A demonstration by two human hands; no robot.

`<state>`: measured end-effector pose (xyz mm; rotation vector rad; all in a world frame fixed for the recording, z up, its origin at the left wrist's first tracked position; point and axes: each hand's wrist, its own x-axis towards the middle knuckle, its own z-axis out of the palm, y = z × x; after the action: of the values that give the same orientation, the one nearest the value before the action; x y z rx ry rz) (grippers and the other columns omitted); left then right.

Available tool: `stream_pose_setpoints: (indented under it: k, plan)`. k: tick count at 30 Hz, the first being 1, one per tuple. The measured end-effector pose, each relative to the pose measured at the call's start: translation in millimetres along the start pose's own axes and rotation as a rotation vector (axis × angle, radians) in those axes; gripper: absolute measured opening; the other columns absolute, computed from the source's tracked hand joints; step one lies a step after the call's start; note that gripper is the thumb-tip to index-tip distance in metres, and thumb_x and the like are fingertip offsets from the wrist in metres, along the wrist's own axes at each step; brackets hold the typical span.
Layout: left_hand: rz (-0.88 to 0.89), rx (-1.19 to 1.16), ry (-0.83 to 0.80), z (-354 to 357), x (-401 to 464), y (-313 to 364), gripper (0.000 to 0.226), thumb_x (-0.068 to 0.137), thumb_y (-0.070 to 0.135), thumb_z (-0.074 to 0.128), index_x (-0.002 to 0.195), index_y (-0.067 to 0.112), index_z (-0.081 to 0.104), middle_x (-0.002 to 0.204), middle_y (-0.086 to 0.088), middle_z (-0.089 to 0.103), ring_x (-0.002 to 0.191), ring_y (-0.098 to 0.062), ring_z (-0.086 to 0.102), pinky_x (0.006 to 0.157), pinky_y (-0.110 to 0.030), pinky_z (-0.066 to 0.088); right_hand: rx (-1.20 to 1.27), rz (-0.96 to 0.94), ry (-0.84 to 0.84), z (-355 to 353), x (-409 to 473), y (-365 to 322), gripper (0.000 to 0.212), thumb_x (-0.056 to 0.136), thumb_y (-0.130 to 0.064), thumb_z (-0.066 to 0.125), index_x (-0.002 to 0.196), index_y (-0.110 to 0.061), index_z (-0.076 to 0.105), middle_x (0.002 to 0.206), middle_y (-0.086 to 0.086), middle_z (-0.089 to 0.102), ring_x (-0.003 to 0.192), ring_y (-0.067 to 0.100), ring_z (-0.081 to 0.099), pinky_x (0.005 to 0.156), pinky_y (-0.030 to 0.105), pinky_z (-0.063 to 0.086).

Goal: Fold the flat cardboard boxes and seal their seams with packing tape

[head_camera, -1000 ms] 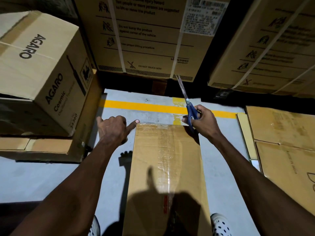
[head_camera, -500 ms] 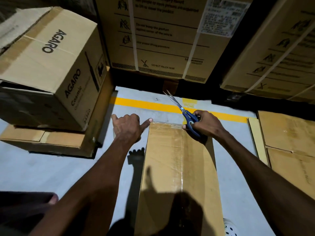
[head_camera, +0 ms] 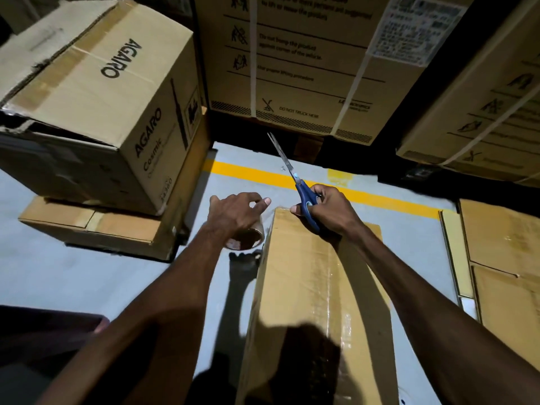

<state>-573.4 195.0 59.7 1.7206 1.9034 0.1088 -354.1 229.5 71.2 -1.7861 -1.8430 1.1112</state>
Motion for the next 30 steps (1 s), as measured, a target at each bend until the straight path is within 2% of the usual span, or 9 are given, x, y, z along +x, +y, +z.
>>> stream_pose_setpoints:
  k: [2, 5, 10, 13, 15, 17, 19, 24, 30]
  plan:
    - [0.067, -0.114, -0.132, -2.3, 1.9, -17.8, 0.041, 0.093, 0.072, 0.039, 0.117, 0.048, 0.061, 0.134, 0.012, 0.062, 0.127, -0.019, 0.055, 0.109, -0.05, 0.023, -0.002, -0.014, 0.013, 1.2, -1.8, -0.9, 0.033, 0.071, -0.044, 0.083, 0.082, -0.024, 0.058, 0.082, 0.012, 0.066, 0.069, 0.03, 0.059, 0.063, 0.04, 0.044]
    - [0.085, -0.209, -0.186, -7.9, -3.5, -32.3, 0.051, 0.069, 0.088, 0.05, 0.104, 0.053, 0.065, 0.134, 0.023, 0.059, 0.128, -0.014, 0.052, 0.112, -0.052, 0.031, 0.017, -0.007, 0.028, 2.2, -3.9, -2.2, 0.029, 0.075, -0.037, 0.084, 0.081, -0.026, 0.058, 0.076, 0.004, 0.064, 0.07, 0.029, 0.06, 0.064, 0.041, 0.046]
    - [-0.001, -0.047, -0.052, -16.4, -14.4, -21.5, 0.058, 0.075, 0.087, 0.05, 0.105, 0.041, 0.07, 0.13, 0.009, 0.065, 0.114, -0.02, 0.06, 0.097, -0.039, 0.044, -0.067, -0.025, 0.075, 5.8, -14.7, -5.6, 0.026, 0.081, -0.036, 0.081, 0.084, -0.024, 0.058, 0.072, -0.004, 0.061, 0.066, 0.02, 0.055, 0.059, 0.034, 0.04]
    - [0.008, -0.148, -0.049, -18.7, -15.5, -26.0, 0.051, 0.073, 0.084, 0.058, 0.093, 0.038, 0.071, 0.124, 0.005, 0.067, 0.111, -0.022, 0.062, 0.09, -0.036, 0.047, -0.189, -0.121, 0.224, 3.7, -30.8, -13.9, 0.024, 0.084, -0.036, 0.08, 0.096, -0.02, 0.066, 0.081, 0.0, 0.068, 0.07, 0.022, 0.06, 0.058, 0.032, 0.044]
    - [0.026, -0.245, -0.042, -23.6, -15.6, -28.0, 0.041, 0.077, 0.074, 0.065, 0.085, 0.034, 0.067, 0.125, 0.003, 0.066, 0.115, -0.023, 0.061, 0.095, -0.039, 0.047, -0.031, -0.119, 0.289, 1.5, -51.3, -29.8, 0.031, 0.083, -0.045, 0.079, 0.095, -0.018, 0.069, 0.081, 0.001, 0.07, 0.07, 0.02, 0.064, 0.061, 0.032, 0.051]
    - [0.012, -0.257, -0.028, -27.6, -15.5, -28.5, 0.034, 0.082, 0.066, 0.065, 0.083, 0.032, 0.065, 0.124, 0.002, 0.066, 0.114, -0.024, 0.06, 0.098, -0.041, 0.045, 0.309, 0.021, 0.191, 3.5, -82.1, -55.4, 0.041, 0.081, -0.05, 0.079, 0.088, -0.011, 0.07, 0.079, 0.011, 0.073, 0.07, 0.032, 0.071, 0.062, 0.041, 0.057]
    - [-0.029, -0.25, -0.017, -28.8, -15.2, -28.7, 0.029, 0.086, 0.061, 0.063, 0.085, 0.032, 0.066, 0.119, 0.001, 0.067, 0.109, -0.025, 0.061, 0.093, -0.037, 0.044, 0.575, 0.277, -0.059, 10.3, -114.9, -74.5, 0.046, 0.08, -0.047, 0.08, 0.085, -0.002, 0.069, 0.077, 0.019, 0.073, 0.067, 0.036, 0.069, 0.061, 0.045, 0.05]
    - [-0.064, -0.242, 0.014, -30.9, -16.6, -24.2, 0.024, 0.089, 0.055, 0.06, 0.089, 0.033, 0.068, 0.12, 0.001, 0.068, 0.108, -0.026, 0.061, 0.094, -0.038, 0.04, 0.602, 0.536, -0.44, 29.7, -166.5, -74.6, 0.075, 0.076, -0.069, 0.064, 0.108, -0.001, 0.067, 0.088, 0.02, 0.074, 0.078, 0.03, 0.069, 0.067, 0.039, 0.057]
    - [-0.056, -0.181, 0.081, -31.5, -21.7, -19.8, 0.017, 0.092, 0.048, 0.057, 0.094, 0.034, 0.067, 0.138, -0.002, 0.061, 0.118, -0.028, 0.058, 0.098, -0.041, 0.035, 0.645, 0.621, -0.469, 46.4, -181.5, -73.8, 0.076, 0.082, -0.075, 0.053, 0.108, -0.004, 0.066, 0.085, 0.017, 0.074, 0.073, 0.025, 0.071, 0.083, 0.051, 0.058]
